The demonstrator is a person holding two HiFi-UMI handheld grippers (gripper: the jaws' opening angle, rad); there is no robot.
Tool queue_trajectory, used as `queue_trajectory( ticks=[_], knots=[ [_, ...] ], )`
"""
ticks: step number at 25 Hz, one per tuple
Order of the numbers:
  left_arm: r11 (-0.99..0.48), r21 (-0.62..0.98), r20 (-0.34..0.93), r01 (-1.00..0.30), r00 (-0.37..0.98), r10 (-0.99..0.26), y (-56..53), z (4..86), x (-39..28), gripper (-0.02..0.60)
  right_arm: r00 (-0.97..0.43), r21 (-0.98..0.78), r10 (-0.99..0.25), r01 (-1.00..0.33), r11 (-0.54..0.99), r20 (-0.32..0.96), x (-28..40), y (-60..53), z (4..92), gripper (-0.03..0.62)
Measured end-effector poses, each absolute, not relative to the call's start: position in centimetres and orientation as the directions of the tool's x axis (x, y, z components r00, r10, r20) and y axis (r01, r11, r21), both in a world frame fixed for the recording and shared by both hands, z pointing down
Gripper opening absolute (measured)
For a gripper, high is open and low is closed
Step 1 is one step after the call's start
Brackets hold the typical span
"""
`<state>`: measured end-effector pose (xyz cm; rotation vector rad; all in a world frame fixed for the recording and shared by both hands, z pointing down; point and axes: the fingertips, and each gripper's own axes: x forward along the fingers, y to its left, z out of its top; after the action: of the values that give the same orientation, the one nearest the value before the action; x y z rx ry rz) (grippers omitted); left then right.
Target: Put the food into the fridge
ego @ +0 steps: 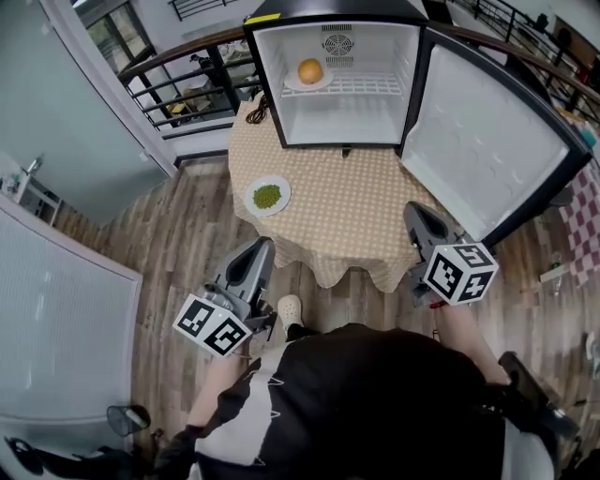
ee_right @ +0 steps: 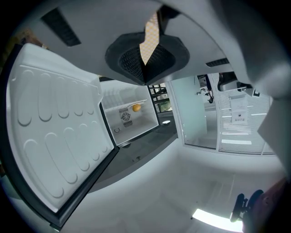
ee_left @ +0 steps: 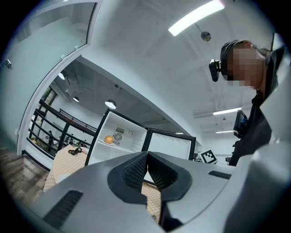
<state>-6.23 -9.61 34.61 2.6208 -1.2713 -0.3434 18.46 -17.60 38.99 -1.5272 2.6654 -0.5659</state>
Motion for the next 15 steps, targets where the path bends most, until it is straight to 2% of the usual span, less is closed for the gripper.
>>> queue_trajectory(
  ticks=[15],
  knots=[
    [-0.597,0.285,-0.143,-0.75,0.582,-0.8,-4.1,34.6,-4.4,0.014,-0.533,-0.313,-0.827,-0.828,0.465,0.179,20.4,-11.8,39.9,0.015]
  ],
)
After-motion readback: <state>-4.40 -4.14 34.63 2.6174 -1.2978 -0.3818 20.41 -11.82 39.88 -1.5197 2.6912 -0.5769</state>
